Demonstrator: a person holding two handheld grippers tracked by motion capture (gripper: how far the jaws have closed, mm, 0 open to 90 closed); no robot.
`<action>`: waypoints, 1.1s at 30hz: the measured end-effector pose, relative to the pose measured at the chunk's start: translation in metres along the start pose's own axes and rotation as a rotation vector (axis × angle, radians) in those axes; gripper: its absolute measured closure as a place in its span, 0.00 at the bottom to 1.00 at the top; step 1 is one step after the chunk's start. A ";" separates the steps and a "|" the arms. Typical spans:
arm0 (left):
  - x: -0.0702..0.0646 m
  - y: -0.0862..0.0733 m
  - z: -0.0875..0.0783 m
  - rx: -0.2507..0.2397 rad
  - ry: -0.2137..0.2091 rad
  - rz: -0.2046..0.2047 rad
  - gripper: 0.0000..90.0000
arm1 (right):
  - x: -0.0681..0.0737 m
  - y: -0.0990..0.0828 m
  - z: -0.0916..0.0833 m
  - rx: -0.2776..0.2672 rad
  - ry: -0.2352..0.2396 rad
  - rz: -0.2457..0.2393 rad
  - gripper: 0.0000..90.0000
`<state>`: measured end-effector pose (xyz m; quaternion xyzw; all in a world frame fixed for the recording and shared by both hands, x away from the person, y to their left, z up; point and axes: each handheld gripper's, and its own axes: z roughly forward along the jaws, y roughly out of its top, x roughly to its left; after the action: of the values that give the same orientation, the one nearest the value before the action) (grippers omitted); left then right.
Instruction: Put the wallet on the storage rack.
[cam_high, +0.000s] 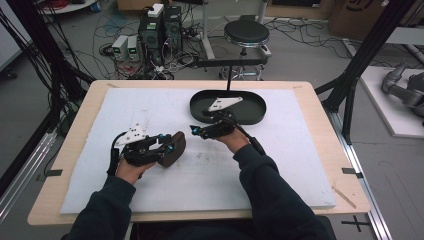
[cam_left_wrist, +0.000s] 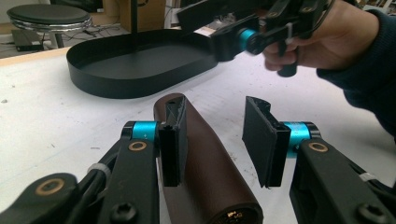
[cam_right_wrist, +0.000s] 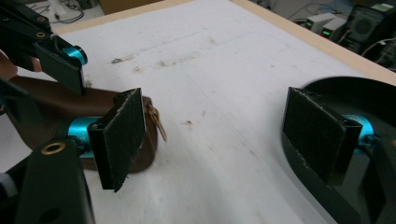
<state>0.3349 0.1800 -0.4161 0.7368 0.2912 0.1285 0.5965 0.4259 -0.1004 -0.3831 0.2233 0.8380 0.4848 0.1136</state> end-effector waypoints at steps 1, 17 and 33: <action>0.000 0.000 0.000 -0.003 -0.002 -0.001 0.66 | 0.004 0.004 0.011 0.016 0.010 -0.011 0.24; -0.003 0.006 -0.004 0.029 0.131 0.022 0.40 | 0.008 0.009 0.034 0.060 0.004 -0.016 0.27; -0.001 0.000 0.004 0.228 0.161 0.014 0.71 | 0.002 0.011 0.007 0.051 0.009 0.004 0.25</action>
<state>0.3362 0.1765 -0.4168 0.7893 0.3456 0.1572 0.4825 0.4297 -0.0896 -0.3770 0.2257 0.8502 0.4643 0.1031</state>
